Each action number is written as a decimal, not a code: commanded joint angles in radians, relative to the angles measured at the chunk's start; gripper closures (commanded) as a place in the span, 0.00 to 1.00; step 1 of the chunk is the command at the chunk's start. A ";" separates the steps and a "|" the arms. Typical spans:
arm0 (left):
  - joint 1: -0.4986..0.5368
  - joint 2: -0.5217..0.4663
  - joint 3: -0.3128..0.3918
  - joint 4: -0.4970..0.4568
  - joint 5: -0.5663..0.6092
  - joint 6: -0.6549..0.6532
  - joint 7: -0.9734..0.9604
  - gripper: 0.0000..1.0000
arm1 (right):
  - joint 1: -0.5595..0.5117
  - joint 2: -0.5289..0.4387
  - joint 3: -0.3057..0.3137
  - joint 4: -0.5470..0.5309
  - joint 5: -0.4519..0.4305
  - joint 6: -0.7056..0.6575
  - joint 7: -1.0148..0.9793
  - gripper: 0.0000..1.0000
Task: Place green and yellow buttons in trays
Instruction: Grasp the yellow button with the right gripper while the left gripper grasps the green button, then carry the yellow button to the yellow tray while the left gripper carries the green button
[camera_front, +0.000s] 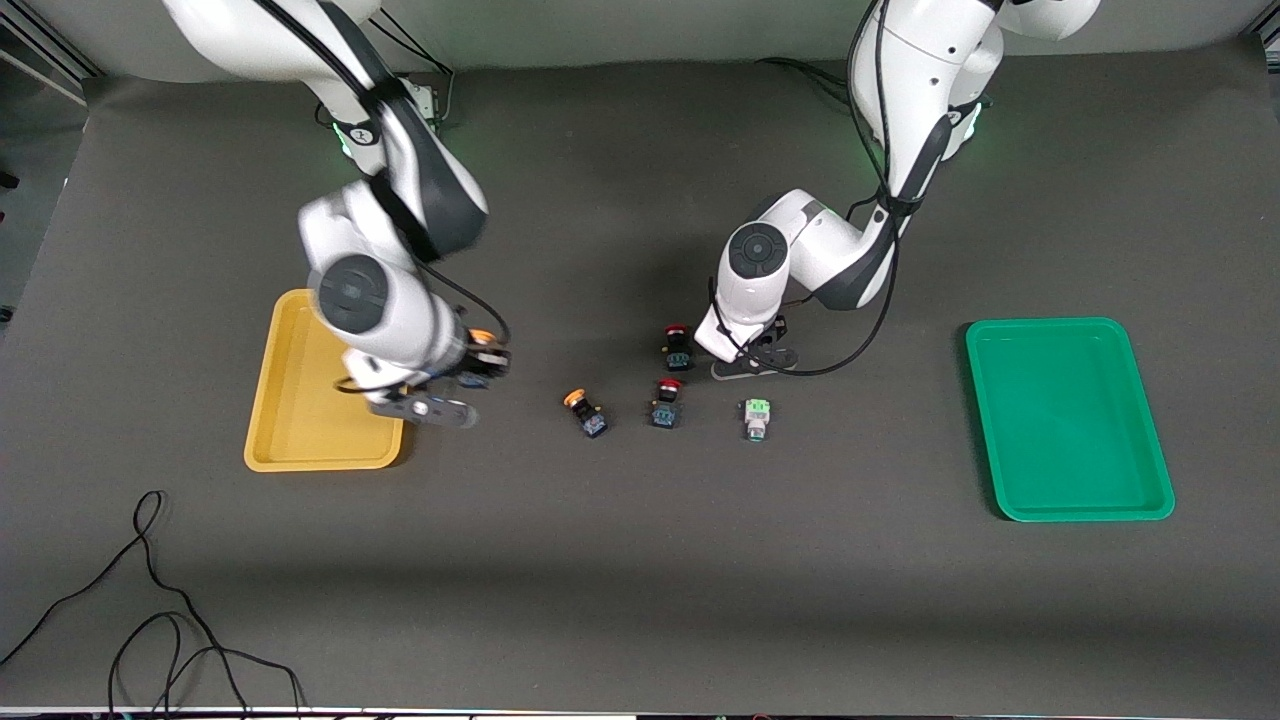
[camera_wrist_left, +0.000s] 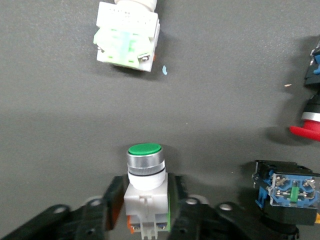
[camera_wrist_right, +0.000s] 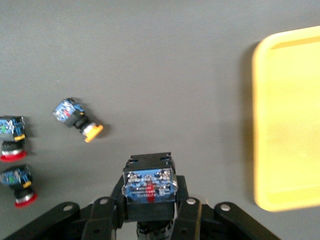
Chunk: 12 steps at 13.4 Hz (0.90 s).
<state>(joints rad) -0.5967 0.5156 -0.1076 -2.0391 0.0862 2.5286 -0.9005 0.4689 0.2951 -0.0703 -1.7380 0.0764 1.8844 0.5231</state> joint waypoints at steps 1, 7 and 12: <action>-0.008 -0.038 0.006 -0.010 0.000 0.003 -0.062 0.86 | 0.000 -0.115 -0.109 -0.031 0.000 -0.114 -0.159 1.00; 0.040 -0.310 0.009 0.049 -0.077 -0.293 -0.063 0.85 | 0.004 -0.142 -0.362 -0.084 0.000 -0.148 -0.520 1.00; 0.326 -0.463 0.019 0.085 -0.126 -0.595 0.525 0.85 | 0.004 -0.111 -0.367 -0.363 0.000 0.236 -0.577 1.00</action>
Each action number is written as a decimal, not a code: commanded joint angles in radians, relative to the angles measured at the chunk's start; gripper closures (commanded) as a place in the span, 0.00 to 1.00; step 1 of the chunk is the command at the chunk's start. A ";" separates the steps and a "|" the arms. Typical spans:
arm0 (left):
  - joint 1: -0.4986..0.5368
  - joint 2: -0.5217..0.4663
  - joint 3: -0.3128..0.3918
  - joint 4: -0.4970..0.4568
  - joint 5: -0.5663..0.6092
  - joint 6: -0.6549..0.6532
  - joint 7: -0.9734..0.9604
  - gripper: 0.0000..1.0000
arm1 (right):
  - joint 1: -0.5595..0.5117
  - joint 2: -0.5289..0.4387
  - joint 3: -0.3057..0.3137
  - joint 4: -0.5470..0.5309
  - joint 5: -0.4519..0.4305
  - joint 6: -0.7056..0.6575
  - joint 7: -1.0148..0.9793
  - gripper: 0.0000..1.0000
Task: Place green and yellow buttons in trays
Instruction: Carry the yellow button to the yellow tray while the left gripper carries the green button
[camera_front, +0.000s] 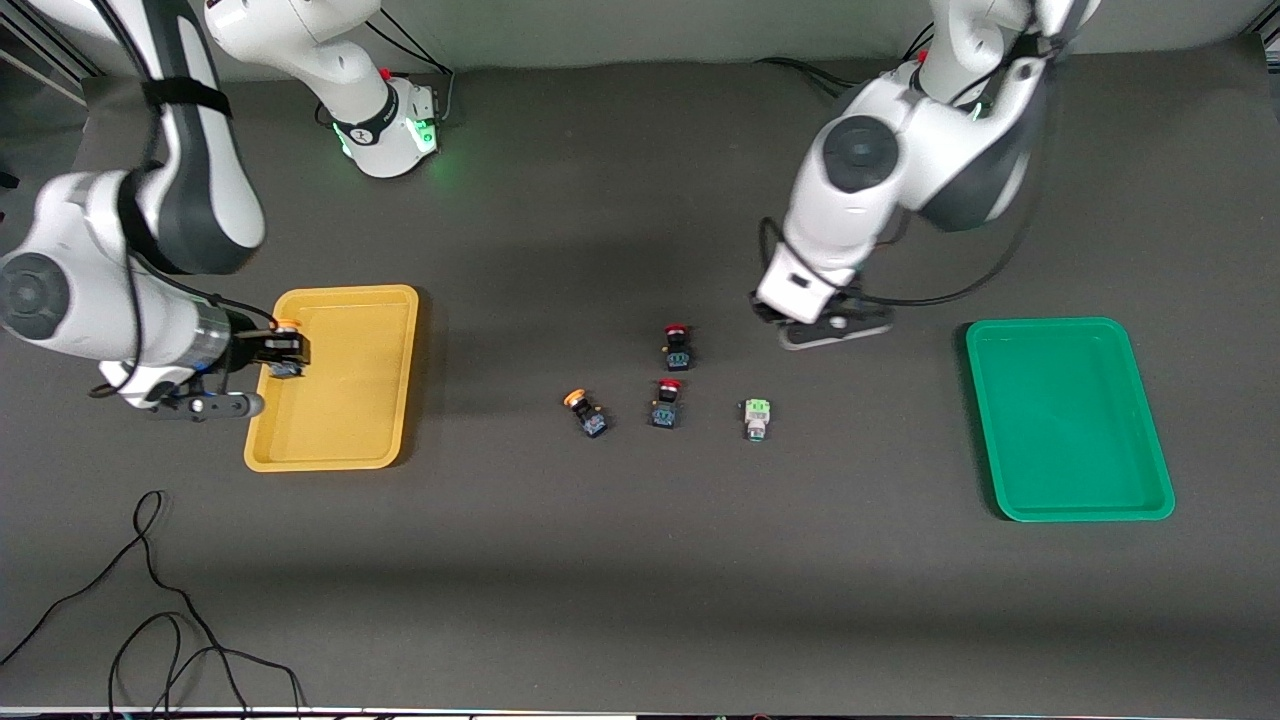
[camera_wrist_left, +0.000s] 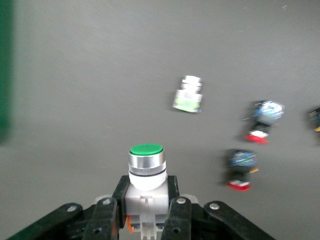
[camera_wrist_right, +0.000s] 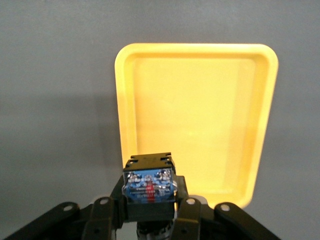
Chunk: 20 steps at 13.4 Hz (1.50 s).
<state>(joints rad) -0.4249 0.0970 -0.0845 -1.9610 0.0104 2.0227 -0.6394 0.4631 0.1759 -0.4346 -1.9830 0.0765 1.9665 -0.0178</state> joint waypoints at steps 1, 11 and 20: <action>0.252 -0.046 -0.004 0.040 -0.067 -0.167 0.429 0.85 | 0.009 0.043 -0.003 -0.163 0.002 0.254 -0.068 1.00; 0.647 0.196 -0.003 -0.019 0.051 0.138 0.817 0.85 | 0.017 0.261 0.025 -0.224 0.081 0.594 -0.085 1.00; 0.644 0.400 -0.003 -0.018 0.049 0.304 0.646 0.44 | 0.045 0.068 0.034 0.085 0.229 -0.020 0.033 0.00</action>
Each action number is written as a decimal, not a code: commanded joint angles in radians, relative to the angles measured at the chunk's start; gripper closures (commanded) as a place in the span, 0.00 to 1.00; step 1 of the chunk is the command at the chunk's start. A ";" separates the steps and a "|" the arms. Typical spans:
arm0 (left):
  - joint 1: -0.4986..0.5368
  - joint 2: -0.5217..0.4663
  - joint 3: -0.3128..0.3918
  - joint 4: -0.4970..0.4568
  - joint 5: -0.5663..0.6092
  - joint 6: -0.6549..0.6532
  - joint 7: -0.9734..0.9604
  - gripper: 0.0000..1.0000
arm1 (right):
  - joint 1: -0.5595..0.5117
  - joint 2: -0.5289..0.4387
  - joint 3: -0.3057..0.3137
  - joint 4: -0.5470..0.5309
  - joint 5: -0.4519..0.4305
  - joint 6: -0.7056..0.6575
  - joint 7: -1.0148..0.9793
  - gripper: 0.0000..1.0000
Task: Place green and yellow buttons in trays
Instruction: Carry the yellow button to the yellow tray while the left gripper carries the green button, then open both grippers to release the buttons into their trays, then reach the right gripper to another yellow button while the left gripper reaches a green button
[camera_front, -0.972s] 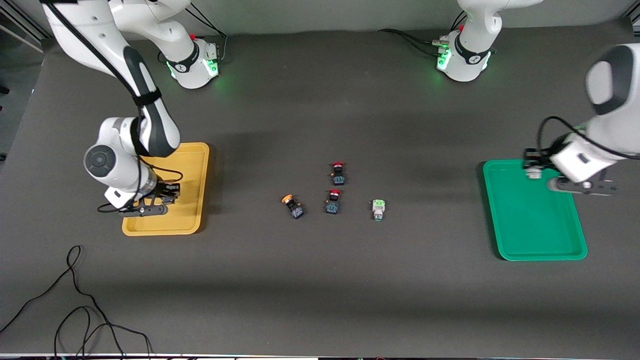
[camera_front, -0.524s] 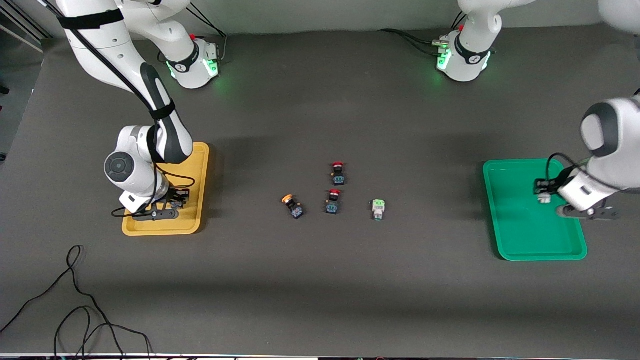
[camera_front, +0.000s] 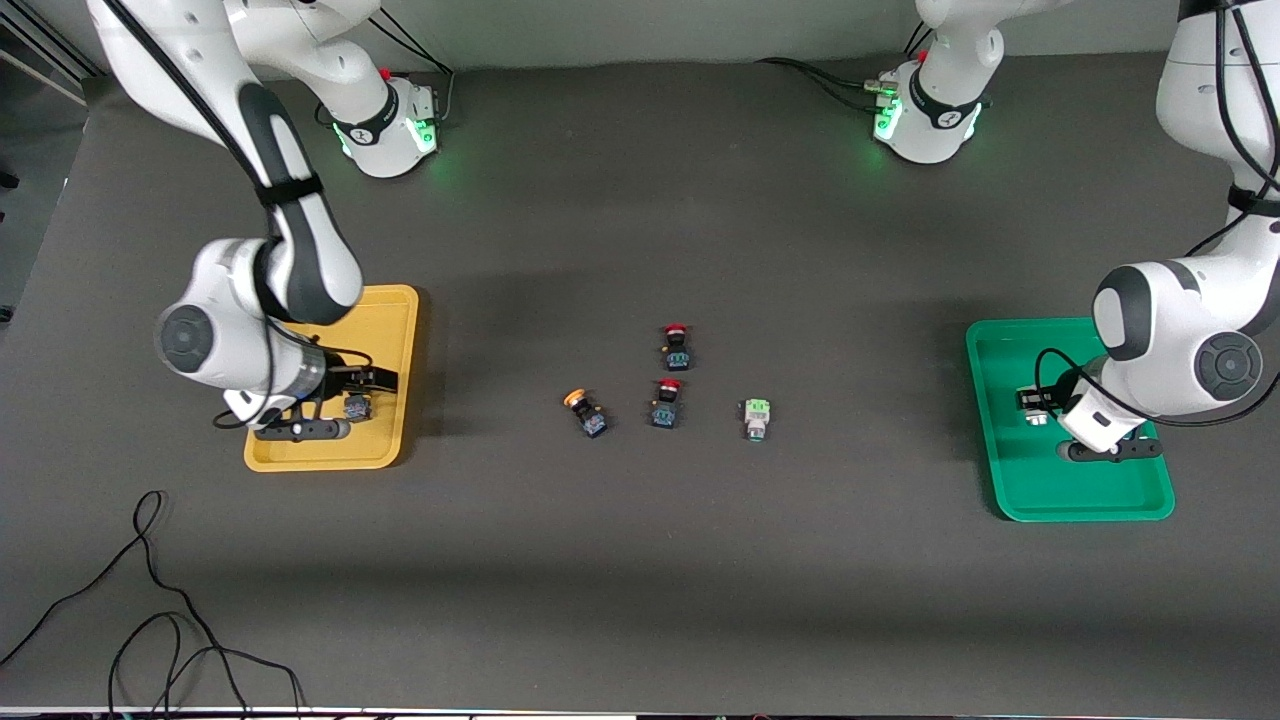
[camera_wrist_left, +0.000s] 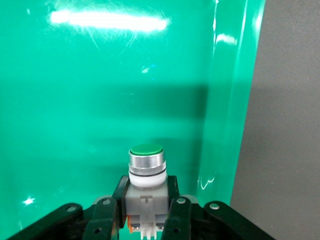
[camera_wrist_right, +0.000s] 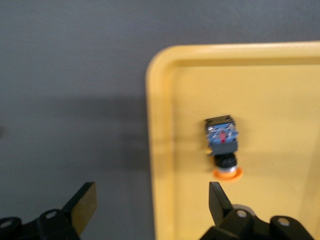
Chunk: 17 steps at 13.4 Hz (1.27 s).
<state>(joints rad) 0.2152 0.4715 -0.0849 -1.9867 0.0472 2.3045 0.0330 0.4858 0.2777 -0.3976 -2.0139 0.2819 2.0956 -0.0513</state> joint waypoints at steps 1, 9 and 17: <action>0.006 0.029 -0.003 0.008 0.013 0.029 -0.031 0.10 | 0.037 -0.026 -0.003 0.211 0.023 -0.243 0.127 0.01; -0.022 -0.180 -0.015 0.316 0.013 -0.563 -0.012 0.01 | 0.224 0.133 -0.001 0.457 -0.012 -0.208 -0.011 0.00; -0.295 -0.150 -0.015 0.361 -0.093 -0.449 -0.112 0.01 | 0.398 0.349 0.000 0.439 0.111 0.052 -0.021 0.00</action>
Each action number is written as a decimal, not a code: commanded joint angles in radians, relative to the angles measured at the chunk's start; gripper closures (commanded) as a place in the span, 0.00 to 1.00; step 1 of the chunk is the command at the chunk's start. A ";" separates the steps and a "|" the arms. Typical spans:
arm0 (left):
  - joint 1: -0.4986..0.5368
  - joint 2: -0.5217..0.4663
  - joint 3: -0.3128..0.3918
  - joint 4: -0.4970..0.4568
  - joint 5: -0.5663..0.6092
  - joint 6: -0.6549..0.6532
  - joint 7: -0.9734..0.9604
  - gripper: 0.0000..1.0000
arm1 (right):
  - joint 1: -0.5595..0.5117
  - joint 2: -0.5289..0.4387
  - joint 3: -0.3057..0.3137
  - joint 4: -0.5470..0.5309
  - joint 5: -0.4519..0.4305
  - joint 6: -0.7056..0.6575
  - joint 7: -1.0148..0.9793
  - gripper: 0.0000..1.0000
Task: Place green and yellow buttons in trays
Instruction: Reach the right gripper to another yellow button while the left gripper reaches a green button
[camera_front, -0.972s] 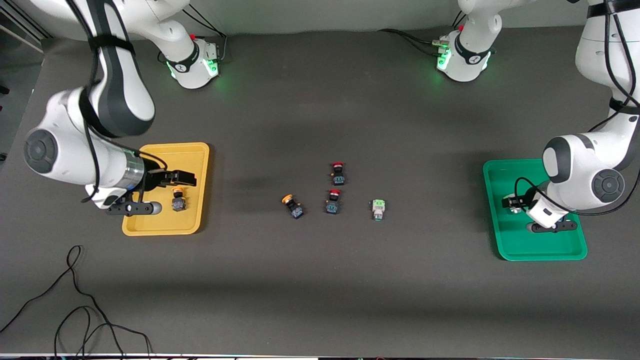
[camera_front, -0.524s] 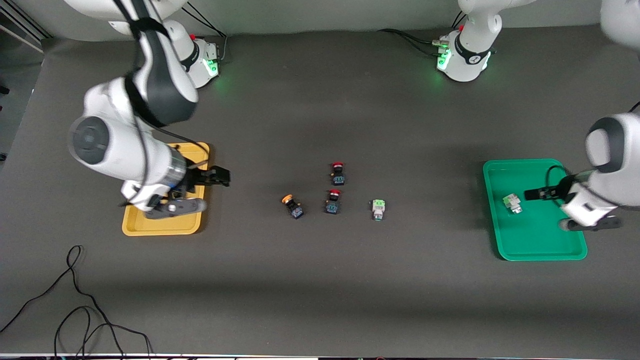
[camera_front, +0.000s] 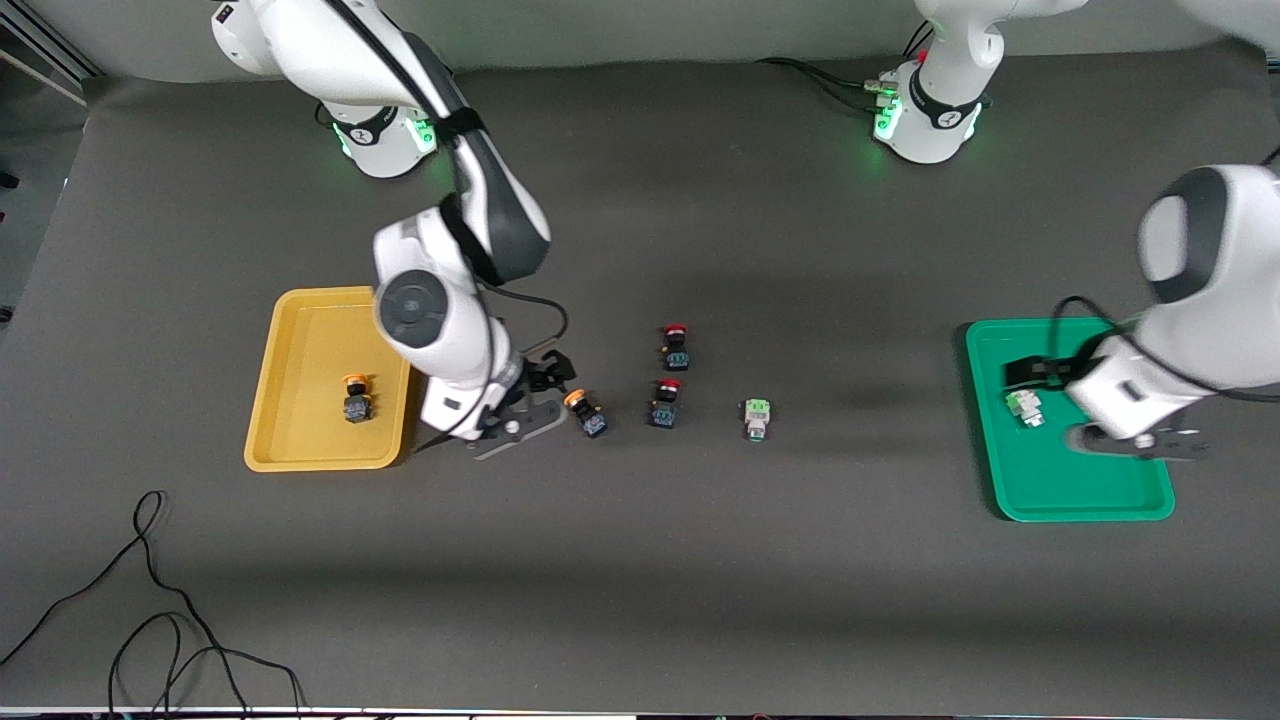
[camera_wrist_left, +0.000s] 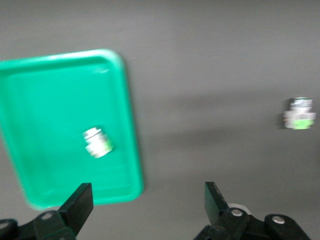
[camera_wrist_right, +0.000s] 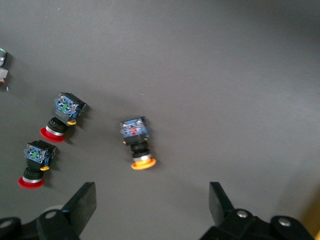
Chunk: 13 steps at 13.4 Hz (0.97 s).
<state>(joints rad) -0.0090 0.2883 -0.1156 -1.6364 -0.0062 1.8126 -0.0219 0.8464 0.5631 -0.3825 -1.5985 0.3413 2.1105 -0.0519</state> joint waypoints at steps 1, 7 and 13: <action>-0.101 0.049 0.014 0.009 -0.064 0.066 -0.099 0.01 | 0.055 0.090 -0.015 0.009 0.073 0.069 -0.013 0.00; -0.294 0.109 0.016 0.010 -0.075 0.180 -0.239 0.01 | 0.099 0.227 -0.015 -0.034 0.076 0.276 0.020 0.01; -0.405 0.186 0.017 0.004 -0.040 0.261 -0.445 0.01 | 0.099 0.267 0.005 -0.040 0.173 0.385 0.026 1.00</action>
<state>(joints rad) -0.3688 0.4414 -0.1175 -1.6391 -0.0691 2.0448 -0.3890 0.9333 0.8283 -0.3725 -1.6340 0.4653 2.4776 -0.0385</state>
